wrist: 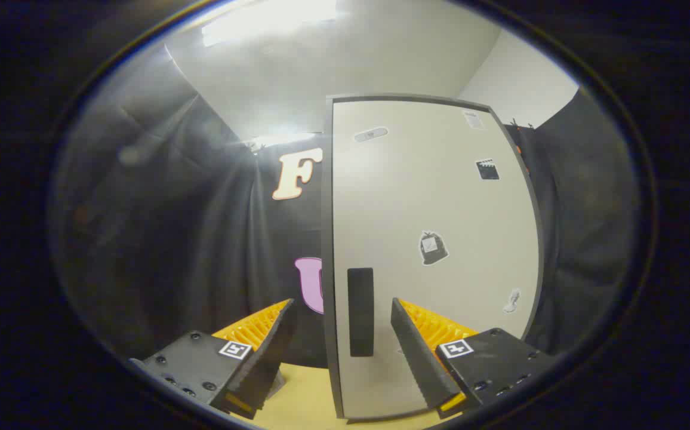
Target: Open the shoe cabinet door, grab the shoes and put them into the shoe cabinet, then close the shoe cabinet door.
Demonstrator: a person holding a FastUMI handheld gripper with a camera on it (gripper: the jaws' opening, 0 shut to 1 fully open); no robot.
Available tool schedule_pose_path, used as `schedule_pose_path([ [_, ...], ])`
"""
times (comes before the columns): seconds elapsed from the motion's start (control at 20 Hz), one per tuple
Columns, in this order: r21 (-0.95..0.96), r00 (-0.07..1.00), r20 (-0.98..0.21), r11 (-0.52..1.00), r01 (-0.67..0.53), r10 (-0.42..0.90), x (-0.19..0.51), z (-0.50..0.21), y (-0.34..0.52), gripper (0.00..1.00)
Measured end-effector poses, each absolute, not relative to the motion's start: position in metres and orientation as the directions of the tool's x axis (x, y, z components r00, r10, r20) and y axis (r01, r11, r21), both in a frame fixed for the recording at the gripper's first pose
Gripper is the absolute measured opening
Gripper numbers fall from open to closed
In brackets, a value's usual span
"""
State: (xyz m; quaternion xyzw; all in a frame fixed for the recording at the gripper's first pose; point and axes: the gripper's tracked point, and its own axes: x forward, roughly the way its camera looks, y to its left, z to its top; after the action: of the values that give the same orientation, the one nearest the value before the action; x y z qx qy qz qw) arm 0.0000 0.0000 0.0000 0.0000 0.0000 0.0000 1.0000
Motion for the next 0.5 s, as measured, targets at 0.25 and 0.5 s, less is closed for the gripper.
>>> schedule_pose_path([
  [0.25,0.023,1.0,-0.008,1.0,0.019,-0.019,0.022,0.0,-0.013,0.98],
  [0.5,0.032,1.0,-0.006,0.999,0.018,-0.018,0.035,-0.002,-0.014,0.97],
])
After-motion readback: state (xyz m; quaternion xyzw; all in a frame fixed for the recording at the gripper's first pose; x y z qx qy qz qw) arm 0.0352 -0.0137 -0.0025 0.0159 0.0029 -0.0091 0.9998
